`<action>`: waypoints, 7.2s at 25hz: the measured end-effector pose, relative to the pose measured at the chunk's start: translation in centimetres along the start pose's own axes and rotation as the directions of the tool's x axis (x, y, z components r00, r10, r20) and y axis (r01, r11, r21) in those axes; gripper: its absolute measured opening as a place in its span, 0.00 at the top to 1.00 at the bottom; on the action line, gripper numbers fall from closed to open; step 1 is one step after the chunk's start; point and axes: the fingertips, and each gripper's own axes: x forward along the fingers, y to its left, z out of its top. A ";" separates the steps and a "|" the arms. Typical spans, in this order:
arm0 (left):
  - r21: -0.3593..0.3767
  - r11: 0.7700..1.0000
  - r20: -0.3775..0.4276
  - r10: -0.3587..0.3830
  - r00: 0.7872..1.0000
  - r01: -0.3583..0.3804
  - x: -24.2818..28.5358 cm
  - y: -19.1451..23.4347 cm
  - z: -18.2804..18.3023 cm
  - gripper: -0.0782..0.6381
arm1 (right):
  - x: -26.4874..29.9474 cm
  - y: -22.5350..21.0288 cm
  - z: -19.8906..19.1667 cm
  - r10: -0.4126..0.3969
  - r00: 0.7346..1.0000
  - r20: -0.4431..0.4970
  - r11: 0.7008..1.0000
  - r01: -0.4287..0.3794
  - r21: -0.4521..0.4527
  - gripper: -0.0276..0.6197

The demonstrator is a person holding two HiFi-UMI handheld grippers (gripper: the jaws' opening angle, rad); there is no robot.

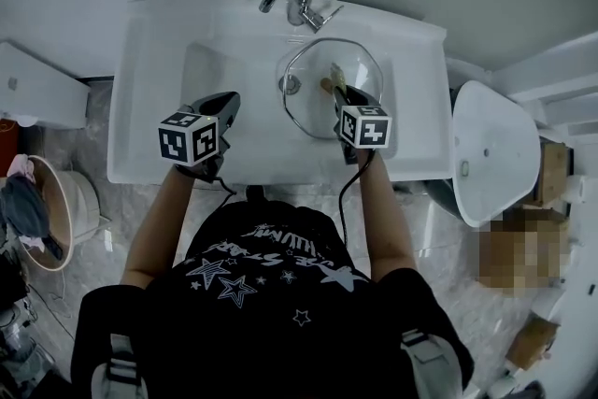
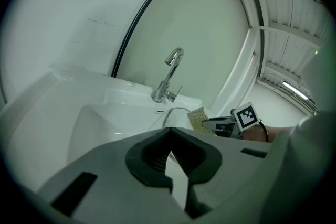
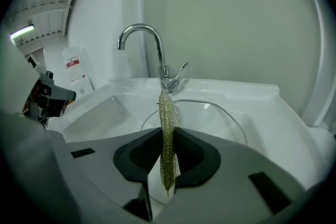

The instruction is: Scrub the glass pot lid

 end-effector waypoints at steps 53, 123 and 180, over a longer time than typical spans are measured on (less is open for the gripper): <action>-0.128 0.975 0.032 0.189 0.982 -0.183 1.2 -1.1 -0.8 0.88 | 7.9 3.8 -1.8 0.183 0.944 -0.274 0.772 -0.311 -0.554 0.84; -0.124 0.982 -0.021 0.142 0.990 -0.144 1.5 -3.7 -4.1 0.88 | 1.3 0.5 -8.1 0.214 0.830 -0.515 0.654 -0.514 -0.555 0.85; -0.155 0.975 -0.041 0.155 0.987 -0.160 1.5 -2.6 -4.6 0.88 | 5.5 0.8 -9.4 0.051 0.893 -0.447 0.380 -0.431 -0.818 0.85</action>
